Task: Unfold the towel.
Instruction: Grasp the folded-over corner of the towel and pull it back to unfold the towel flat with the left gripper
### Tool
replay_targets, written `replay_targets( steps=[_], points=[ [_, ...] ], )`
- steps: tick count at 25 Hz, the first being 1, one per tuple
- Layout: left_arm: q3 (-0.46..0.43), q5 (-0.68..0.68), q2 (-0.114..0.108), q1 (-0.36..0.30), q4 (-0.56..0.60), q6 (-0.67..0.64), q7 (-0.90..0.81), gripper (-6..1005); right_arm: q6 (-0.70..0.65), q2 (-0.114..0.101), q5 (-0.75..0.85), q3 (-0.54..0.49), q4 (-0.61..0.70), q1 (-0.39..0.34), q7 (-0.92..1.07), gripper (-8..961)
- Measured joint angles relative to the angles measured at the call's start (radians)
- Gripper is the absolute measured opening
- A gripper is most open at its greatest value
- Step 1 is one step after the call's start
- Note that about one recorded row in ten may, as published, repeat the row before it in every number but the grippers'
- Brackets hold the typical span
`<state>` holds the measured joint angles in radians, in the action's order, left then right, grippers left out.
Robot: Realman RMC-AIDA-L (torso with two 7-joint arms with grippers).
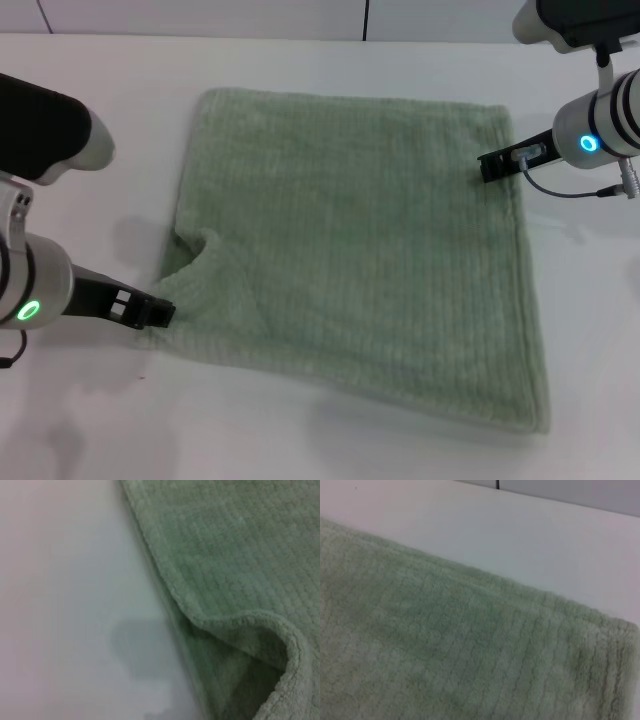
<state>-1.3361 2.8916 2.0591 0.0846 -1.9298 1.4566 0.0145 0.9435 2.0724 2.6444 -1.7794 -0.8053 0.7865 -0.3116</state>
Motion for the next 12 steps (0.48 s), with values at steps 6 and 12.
replay_targets(
  steps=[6, 12],
  points=[
    [-0.022, 0.0, -0.001, -0.01, -0.005, 0.024, -0.005, 751, 0.002, 0.0, 0.001, 0.0, 0.0, 0.001, 0.001, -1],
    [-0.023, 0.0, -0.001, -0.013, -0.01, 0.054, -0.033, 767, 0.01, 0.0, 0.002, 0.0, 0.0, 0.001, 0.002, -1]
  ],
)
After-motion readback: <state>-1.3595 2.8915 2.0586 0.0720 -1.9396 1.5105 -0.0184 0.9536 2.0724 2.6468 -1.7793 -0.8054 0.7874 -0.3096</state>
